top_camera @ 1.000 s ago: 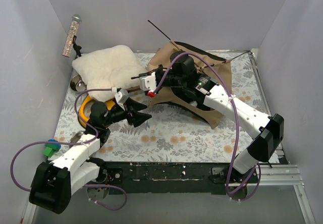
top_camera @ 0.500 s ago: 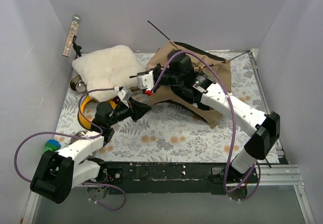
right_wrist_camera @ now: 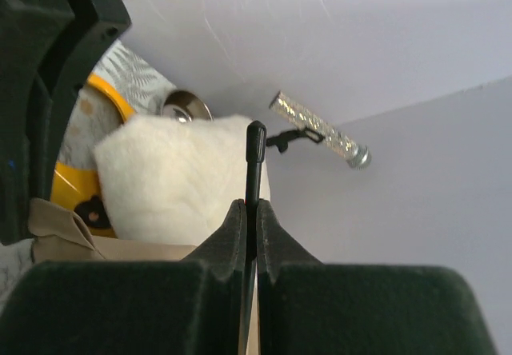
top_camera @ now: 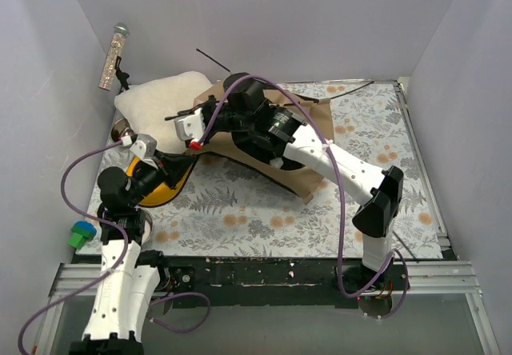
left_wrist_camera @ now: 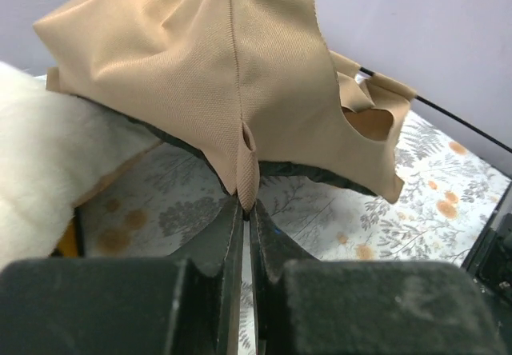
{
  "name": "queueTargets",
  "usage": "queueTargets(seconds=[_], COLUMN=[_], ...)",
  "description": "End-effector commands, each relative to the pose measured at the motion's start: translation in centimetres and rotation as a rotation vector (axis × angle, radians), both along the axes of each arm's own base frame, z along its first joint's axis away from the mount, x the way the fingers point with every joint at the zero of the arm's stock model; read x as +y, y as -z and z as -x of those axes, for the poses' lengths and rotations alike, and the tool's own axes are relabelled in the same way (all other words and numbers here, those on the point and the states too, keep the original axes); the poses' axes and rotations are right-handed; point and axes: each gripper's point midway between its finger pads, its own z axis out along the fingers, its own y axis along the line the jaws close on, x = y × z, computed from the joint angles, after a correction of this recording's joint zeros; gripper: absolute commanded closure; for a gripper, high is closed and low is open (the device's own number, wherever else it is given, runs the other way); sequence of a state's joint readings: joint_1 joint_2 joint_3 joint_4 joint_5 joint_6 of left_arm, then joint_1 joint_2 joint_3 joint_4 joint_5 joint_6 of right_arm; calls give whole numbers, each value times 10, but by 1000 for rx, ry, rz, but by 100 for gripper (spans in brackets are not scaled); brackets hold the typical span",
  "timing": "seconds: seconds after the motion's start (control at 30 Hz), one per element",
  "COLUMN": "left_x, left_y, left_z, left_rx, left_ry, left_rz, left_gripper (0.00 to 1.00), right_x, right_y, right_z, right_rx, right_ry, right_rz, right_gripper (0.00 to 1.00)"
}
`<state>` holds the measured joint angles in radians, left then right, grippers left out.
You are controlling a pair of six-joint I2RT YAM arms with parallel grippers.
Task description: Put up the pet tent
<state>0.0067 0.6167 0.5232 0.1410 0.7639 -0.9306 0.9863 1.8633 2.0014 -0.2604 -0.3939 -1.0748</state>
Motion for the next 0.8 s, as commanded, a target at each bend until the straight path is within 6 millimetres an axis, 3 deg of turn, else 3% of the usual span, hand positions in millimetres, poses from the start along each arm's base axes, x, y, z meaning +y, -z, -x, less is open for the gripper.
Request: queueTargets(seconds=[0.0,0.17,0.27,0.4,0.5,0.77], left_x=[8,10,12,9,6,4], left_y=[14,-11,-19,-19,-20,-21], left_z=[34,49,51,60,65,66], left_rx=[94,22,49,43,36,28], left_ry=[55,28,14,27,45,84], left_rz=[-66,-80,-93,-95,-92,-132], left_gripper=[100,100,100,100,100,100], right_x=[12,18,11,-21,-46,-68], right_y=[-37,-41,-29,12,23,23], right_z=[22,46,43,26,26,35], right_rx=[-26,2,-2,-54,-121,-173], right_ry=[-29,-49,-14,34,32,-1], right_rz=[-64,-84,-33,111,163,191], right_gripper=[99,99,99,99,99,99])
